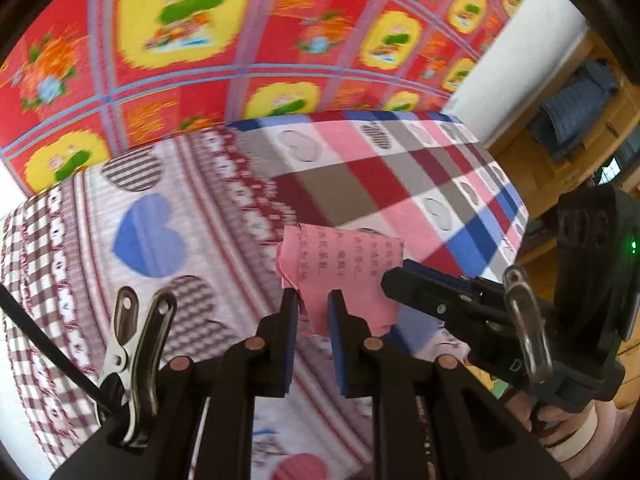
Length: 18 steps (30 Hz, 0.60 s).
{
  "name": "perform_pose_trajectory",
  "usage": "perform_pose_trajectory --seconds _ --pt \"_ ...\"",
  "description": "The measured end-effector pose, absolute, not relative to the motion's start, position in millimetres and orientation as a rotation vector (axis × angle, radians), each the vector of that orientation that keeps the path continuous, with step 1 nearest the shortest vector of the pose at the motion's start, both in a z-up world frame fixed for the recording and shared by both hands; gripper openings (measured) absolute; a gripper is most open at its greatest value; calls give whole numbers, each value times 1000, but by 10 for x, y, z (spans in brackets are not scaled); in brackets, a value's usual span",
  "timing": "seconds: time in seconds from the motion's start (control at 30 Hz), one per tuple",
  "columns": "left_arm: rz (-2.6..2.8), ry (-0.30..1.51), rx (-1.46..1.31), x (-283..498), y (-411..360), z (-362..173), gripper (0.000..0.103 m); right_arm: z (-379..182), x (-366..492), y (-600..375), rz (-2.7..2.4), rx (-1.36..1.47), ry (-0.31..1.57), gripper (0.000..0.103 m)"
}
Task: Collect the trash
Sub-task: 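Carry the pink paper sheet in both tools over the red bucket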
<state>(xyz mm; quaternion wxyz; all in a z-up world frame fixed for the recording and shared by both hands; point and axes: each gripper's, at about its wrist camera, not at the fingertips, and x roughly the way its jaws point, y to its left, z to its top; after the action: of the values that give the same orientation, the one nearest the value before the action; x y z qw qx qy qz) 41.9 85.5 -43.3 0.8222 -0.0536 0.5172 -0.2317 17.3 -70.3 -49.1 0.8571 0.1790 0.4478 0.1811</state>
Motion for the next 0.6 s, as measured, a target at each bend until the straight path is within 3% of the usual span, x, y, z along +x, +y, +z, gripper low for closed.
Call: perform_pose_trajectory --seconds 0.6 --pt "-652 1010 -39 -86 -1022 48 15 -23 -690 -2400 231 412 786 19"
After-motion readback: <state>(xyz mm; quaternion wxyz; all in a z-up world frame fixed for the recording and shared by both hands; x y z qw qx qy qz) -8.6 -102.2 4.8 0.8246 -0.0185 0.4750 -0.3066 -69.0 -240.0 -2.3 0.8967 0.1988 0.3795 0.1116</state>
